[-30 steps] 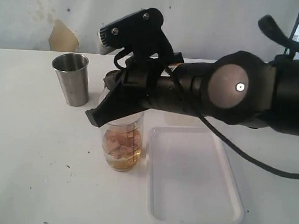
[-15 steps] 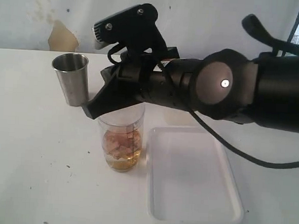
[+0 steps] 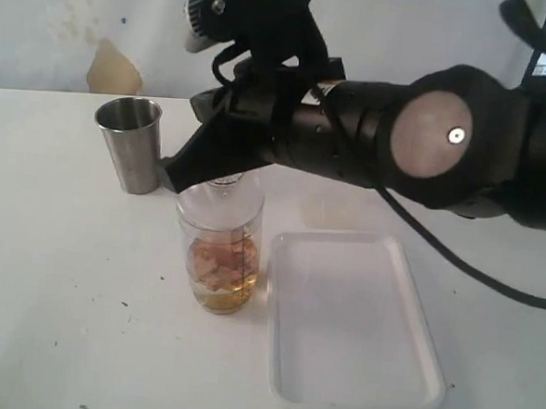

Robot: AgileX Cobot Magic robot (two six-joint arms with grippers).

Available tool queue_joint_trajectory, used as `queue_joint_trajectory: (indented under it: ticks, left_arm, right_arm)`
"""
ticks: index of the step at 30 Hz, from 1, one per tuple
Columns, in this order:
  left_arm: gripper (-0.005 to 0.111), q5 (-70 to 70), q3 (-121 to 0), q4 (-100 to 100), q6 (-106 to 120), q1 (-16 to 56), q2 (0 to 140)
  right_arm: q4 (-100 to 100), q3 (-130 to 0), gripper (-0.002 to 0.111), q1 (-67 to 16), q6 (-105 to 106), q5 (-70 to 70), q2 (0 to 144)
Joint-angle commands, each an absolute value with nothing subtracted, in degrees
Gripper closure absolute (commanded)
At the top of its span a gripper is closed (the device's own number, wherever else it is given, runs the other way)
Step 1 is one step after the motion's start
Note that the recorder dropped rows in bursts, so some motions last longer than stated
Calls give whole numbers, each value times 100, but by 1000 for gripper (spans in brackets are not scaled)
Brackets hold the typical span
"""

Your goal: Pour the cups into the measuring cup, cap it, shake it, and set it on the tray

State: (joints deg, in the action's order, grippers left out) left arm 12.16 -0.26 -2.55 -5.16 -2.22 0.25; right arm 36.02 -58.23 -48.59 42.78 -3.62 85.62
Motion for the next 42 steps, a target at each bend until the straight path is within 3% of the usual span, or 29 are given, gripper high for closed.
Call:
queue_joint_trajectory:
  ticks: [1, 12, 23, 35, 42]
  left_arm:
    - [107, 1161, 0, -264, -515, -217, 0]
    - [107, 1161, 0, -264, -515, -217, 0]
    - [107, 1161, 0, -264, -515, -217, 0]
    - [107, 1161, 0, -264, -515, -217, 0]
    - [107, 1161, 0, -264, -515, -217, 0]
  right_arm:
    - [3603, -5700, 108, -4721, 4330, -397, 8862]
    - [3618, -5880, 108, -4673, 4284, -387, 8471]
    - [3622, -5880, 108, -4683, 4153, -154, 9245]
    - [3622, -6075, 108, -4683, 4153, -139, 8689]
    - [3622, -6054, 108, -4683, 4153, 178, 9163]
